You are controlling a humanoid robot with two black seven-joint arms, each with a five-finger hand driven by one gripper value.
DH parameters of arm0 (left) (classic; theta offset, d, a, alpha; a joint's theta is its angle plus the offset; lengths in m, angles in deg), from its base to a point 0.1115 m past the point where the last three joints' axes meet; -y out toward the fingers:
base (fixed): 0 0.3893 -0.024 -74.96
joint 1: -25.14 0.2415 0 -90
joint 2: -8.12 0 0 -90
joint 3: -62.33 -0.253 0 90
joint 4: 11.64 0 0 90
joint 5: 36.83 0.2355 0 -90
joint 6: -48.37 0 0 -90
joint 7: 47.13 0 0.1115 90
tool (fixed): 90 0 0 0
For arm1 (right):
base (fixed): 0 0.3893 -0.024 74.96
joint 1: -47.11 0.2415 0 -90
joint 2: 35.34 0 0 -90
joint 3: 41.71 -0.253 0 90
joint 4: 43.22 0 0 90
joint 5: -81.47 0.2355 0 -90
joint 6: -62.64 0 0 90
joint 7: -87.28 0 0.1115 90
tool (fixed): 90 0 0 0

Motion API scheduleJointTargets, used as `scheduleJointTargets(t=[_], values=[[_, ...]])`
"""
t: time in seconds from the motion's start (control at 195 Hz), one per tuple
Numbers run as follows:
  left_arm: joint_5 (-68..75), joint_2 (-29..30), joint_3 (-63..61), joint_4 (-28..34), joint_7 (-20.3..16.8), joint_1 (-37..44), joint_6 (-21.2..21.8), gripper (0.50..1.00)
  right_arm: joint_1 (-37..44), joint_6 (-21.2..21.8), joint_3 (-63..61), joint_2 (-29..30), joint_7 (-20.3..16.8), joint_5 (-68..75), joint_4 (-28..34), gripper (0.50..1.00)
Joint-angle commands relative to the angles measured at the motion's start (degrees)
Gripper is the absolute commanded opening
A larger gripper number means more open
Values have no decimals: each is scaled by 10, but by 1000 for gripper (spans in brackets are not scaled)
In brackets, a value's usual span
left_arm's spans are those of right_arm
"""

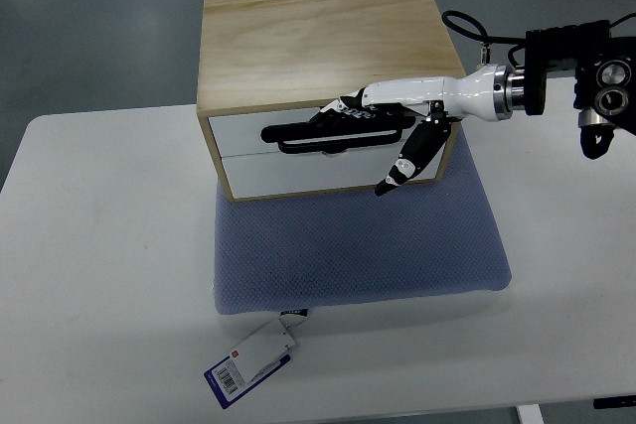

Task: Open wood drawer with right hand
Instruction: 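Hook the right hand fingers around the upper drawer's black handle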

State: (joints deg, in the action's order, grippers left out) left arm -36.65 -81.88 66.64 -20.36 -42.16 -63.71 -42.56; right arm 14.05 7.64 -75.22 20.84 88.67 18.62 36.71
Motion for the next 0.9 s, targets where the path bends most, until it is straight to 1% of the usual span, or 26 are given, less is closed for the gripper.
scheduleJointTargets(t=[0.0,0.721,0.895], values=[[0,0,0,-1,0,0,0,1000,0,0,5,11,0,-10,-14,938],[0,0,0,0,0,0,0,1000,-1,0,17,33,0,-28,-60,938],[0,0,0,0,0,0,0,1000,-1,0,17,33,0,-28,-62,938]])
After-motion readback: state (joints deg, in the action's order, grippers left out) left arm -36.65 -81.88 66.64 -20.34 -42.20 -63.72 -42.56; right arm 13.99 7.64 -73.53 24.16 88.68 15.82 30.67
